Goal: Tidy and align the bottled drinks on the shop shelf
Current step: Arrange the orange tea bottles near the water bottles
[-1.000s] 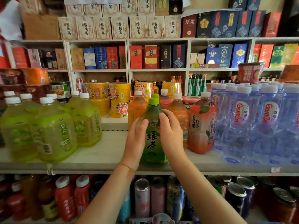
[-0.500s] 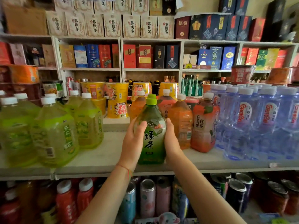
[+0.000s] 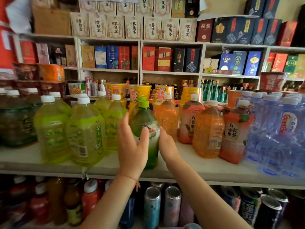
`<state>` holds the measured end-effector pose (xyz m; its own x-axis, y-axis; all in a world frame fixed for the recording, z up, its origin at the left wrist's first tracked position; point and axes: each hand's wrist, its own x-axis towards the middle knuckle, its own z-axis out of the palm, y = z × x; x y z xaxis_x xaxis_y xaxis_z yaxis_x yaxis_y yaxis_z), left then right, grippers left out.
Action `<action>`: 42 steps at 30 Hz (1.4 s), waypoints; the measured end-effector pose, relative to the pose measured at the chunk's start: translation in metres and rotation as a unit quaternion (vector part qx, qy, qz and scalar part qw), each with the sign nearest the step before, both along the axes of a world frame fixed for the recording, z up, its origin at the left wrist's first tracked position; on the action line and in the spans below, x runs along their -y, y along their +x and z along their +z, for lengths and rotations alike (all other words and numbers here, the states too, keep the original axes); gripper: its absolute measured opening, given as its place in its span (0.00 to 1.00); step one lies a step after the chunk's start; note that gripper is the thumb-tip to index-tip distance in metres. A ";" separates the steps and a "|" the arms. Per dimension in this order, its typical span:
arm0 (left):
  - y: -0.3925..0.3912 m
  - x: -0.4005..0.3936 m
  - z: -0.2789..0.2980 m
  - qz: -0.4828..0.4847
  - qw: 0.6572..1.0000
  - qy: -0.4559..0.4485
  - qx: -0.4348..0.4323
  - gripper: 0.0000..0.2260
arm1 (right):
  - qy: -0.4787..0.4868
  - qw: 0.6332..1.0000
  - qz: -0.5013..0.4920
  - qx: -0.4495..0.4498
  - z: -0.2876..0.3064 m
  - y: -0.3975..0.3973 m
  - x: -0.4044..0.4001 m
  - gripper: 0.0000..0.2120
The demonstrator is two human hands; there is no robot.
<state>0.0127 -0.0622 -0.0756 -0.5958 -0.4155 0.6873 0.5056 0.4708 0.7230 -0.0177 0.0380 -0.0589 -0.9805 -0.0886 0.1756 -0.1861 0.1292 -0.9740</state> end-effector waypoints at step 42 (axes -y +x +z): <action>-0.061 -0.121 0.004 -0.128 0.971 -0.124 0.162 0.20 | 0.328 0.892 -0.191 -0.246 0.021 -0.056 -0.144 0.43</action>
